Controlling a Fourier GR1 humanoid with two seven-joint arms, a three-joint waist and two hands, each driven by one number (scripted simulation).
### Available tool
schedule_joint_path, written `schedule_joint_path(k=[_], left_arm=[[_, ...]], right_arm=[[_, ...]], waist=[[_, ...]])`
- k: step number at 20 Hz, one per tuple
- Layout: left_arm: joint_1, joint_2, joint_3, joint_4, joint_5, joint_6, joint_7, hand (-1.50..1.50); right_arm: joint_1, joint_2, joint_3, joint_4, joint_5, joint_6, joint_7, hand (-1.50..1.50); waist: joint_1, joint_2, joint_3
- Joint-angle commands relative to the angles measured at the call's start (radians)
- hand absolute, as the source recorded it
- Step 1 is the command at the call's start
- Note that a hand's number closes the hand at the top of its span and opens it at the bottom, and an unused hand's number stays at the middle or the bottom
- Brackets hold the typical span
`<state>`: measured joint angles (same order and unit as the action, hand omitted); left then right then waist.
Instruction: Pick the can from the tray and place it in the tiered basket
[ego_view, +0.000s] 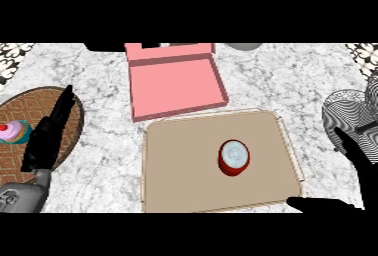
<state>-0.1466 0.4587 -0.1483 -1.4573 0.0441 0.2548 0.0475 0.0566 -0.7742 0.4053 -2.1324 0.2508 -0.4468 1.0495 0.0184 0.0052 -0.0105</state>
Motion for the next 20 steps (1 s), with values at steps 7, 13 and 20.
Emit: schedule_joint_path(k=[7, 13, 20], left_arm=[[-0.023, -0.035, -0.024, 0.006, -0.03, 0.01, 0.012, 0.0], [-0.044, -0.022, -0.011, 0.01, -0.036, 0.003, 0.036, 0.0], [-0.062, -0.019, 0.008, 0.022, -0.032, -0.011, 0.055, 0.0]], right_arm=[[-0.296, 0.128, 0.069, 0.102, -0.018, 0.152, 0.436, -1.5], [-0.372, 0.187, 0.101, 0.24, -0.022, 0.213, 0.438, -1.5], [-0.401, 0.281, 0.145, 0.338, 0.004, 0.246, 0.438, -1.5]], waist=[[0.027, 0.001, 0.004], [0.017, -0.003, 0.004], [-0.012, -0.007, 0.006]])
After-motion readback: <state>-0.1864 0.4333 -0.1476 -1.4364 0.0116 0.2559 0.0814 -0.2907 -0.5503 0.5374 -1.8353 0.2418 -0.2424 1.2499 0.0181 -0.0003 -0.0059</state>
